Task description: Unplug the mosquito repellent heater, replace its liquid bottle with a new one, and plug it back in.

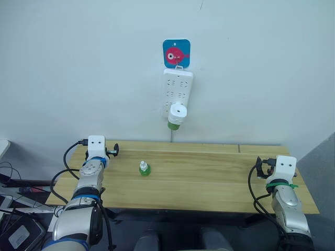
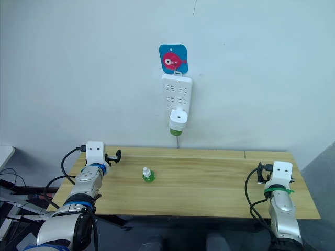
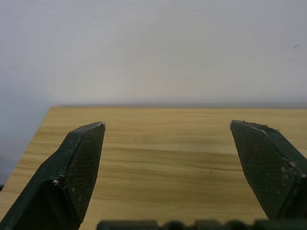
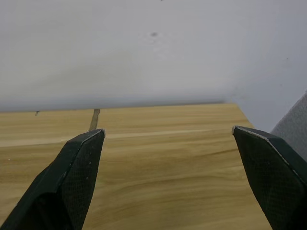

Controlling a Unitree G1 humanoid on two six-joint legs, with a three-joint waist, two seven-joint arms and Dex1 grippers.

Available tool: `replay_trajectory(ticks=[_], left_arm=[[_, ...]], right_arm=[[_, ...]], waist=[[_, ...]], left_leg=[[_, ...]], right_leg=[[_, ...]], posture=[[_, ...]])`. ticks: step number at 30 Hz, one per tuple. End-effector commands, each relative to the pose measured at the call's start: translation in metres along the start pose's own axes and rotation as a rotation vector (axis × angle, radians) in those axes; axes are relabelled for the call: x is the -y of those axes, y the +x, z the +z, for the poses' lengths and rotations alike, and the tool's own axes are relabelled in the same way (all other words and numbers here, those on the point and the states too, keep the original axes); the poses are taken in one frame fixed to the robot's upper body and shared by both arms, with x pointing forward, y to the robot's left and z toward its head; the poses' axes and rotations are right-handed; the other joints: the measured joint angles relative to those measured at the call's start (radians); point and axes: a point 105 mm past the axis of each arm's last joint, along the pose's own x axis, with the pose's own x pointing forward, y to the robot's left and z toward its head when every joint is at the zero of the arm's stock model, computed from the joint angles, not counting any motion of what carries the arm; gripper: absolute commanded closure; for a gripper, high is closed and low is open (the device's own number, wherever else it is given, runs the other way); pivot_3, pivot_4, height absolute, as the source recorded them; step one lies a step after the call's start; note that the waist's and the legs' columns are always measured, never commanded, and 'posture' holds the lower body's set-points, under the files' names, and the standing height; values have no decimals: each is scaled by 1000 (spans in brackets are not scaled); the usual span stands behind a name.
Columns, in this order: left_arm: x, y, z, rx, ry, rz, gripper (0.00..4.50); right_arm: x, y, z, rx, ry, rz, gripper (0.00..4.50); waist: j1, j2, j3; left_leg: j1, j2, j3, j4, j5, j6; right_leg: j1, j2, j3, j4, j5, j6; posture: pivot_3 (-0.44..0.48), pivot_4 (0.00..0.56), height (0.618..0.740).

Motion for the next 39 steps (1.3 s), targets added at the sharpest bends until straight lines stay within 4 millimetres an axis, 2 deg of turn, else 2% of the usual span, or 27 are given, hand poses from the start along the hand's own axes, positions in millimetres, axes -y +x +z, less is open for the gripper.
replay_trajectory(ticks=[1, 5, 7, 9, 12, 14, 17, 21, 25, 29, 34, 39], left_arm=[[-6, 1, 20, 75, -16, 0, 0], [-4, 0, 29, 116, -31, -48, 0], [-3, -1, 39, 148, -48, -98, 0], [2, -5, 67, 250, -64, -215, 392], [6, -8, 84, 277, -20, -307, 1177], [17, -12, 98, 306, 25, -392, 1729], [36, -18, 124, 356, 71, -517, 1729], [64, -28, 158, 412, 67, -677, 1729], [102, -40, 186, 442, 101, -865, 1729], [121, -43, 194, 436, 136, -968, 1729], [128, -38, 209, 453, 148, -983, 1729], [132, -33, 217, 460, 164, -981, 1729]], right_arm=[[3, -2, 17, 55, 4, 1, 50], [-2, -5, 31, 97, 8, 39, 50], [-6, -9, 44, 136, 30, 67, 50], [-17, -16, 65, 186, 34, 125, 0], [-31, -23, 86, 233, 7, 199, 0], [-43, -29, 100, 263, 19, 255, 0], [-64, -40, 126, 332, 35, 370, 0], [-87, -50, 149, 370, 81, 487, 0], [-111, -55, 156, 344, 118, 589, 0], [-127, -56, 154, 314, 144, 636, 0], [-139, -61, 155, 306, 155, 671, 0], [-143, -65, 154, 298, 152, 679, 0]], waist=[[0, 0, 0], [-1, 0, 0], [-2, 0, 0], [-3, 1, 1], [-6, 1, 1], [-6, 1, 1], [-5, 1, 1], [-6, 1, 2], [-6, 1, 2], [-17, 1, 2], [-34, 1, 3], [-35, 1, 5]], left_leg=[[0, 0, 0, 0, 0, 0], [0, 0, 0, 0, 0, 0], [0, 0, 0, 0, 0, 0], [0, 0, 0, 0, 0, 0], [-1, 1, 0, 0, 0, 0], [0, 1, -1, 0, 0, 0], [0, 0, -1, 1, 0, 0], [-1, 0, -1, 2, 0, 0], [-1, 0, -2, 2, 0, 0], [-1, 0, -2, 2, 0, 0], [-1, 1, -2, 1, 0, 0], [-1, 1, -2, 1, 0, 1]], right_leg=[[0, 0, 0, 0, 0, 0], [0, 0, 0, 0, 0, 0], [0, 0, 0, 0, 0, 0], [0, 0, 0, 0, 0, 0], [0, 1, 0, 0, 0, 0], [0, 1, 0, 0, 0, 0], [0, 1, 0, 0, 0, 0], [1, 1, -1, 0, 0, 0], [1, 1, -1, -1, 0, 0], [1, 1, -1, -1, 0, 0], [0, 2, -1, -1, 0, 0], [0, 2, -1, -1, 0, 0]], posture=[[-44, 79, 740], [-65, 81, 740], [-68, 85, 740], [-81, 92, 740], [-94, 97, 740], [-95, 97, 740], [-98, 103, 740], [-99, 103, 740], [-99, 102, 740], [-113, 102, 740], [-125, 110, 740], [-130, 116, 740]])
